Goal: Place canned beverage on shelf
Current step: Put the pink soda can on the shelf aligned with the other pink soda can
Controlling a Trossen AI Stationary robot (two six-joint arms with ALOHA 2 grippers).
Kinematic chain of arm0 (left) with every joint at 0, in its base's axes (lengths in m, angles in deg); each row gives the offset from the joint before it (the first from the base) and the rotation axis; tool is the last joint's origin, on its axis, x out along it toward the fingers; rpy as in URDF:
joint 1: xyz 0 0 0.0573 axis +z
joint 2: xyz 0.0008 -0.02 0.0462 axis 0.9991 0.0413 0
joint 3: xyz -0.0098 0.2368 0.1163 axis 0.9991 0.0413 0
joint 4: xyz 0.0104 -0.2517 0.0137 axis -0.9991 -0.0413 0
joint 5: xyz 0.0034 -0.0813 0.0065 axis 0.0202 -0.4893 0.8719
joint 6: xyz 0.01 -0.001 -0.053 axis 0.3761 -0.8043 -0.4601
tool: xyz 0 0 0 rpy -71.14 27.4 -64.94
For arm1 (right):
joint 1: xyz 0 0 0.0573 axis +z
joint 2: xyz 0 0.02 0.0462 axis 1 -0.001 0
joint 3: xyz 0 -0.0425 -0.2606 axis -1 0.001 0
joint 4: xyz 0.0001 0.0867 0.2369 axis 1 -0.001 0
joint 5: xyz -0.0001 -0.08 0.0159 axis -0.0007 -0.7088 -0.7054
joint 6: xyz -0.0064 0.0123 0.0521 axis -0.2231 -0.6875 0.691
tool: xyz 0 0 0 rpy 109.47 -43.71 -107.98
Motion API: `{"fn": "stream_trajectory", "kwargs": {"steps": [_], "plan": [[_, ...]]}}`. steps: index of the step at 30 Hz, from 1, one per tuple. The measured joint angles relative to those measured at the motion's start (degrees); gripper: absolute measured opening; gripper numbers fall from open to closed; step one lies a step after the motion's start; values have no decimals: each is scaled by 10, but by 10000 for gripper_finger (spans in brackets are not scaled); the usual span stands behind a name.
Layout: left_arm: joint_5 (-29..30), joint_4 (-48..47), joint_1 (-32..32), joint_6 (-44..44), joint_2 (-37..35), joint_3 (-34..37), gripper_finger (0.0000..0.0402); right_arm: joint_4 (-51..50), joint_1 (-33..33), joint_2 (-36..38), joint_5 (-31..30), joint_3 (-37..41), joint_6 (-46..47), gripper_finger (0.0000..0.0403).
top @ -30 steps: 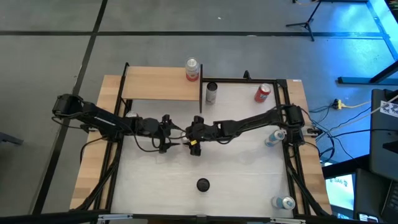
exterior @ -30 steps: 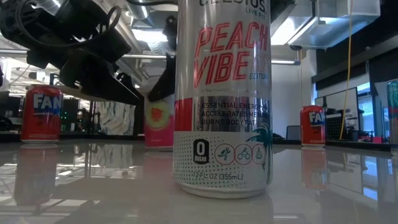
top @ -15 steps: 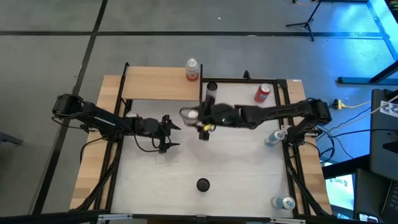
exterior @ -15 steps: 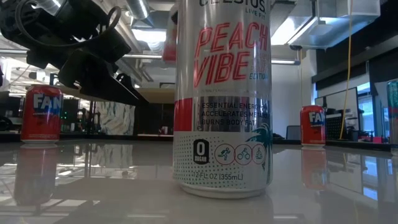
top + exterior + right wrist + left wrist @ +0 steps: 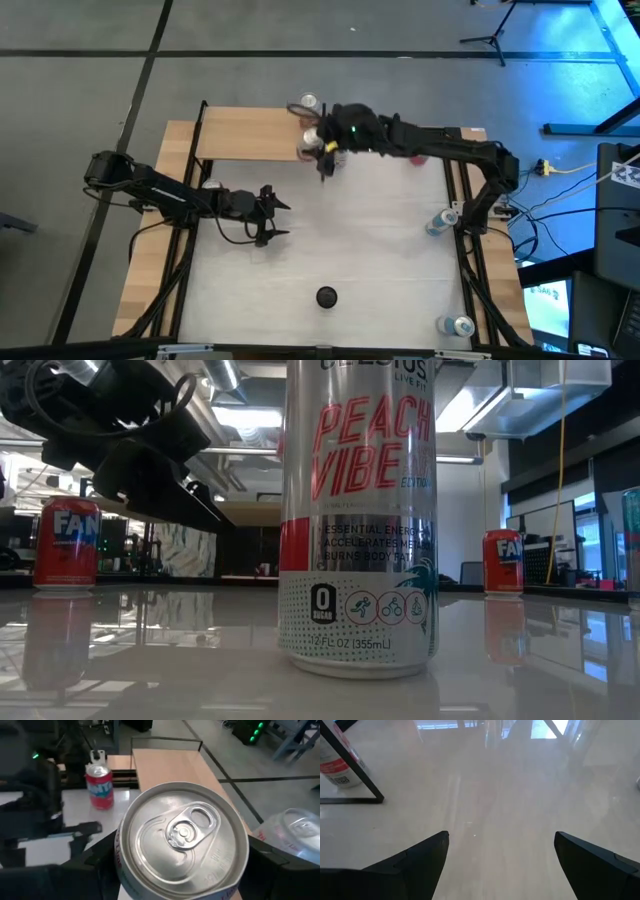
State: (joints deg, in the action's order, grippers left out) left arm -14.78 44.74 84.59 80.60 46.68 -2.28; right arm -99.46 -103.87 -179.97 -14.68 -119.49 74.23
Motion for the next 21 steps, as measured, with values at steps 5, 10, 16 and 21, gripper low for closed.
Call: {"fn": "stream_trajectory", "kwargs": {"steps": [5, 10, 16, 21], "plan": [[0, 0, -15, 0, 0, 0, 353, 1, -33, -29, 27, -32, 10, 280], [0, 1, -24, 1, 0, 0, 353, -8, -54, -52, 35, -30, 10, 280], [0, 2, -24, 5, 0, 0, 353, -7, -65, -71, 35, -31, 10, 280], [0, 4, -24, 5, 0, 0, 353, -3, -64, -77, 45, -31, 7, 280]]}}
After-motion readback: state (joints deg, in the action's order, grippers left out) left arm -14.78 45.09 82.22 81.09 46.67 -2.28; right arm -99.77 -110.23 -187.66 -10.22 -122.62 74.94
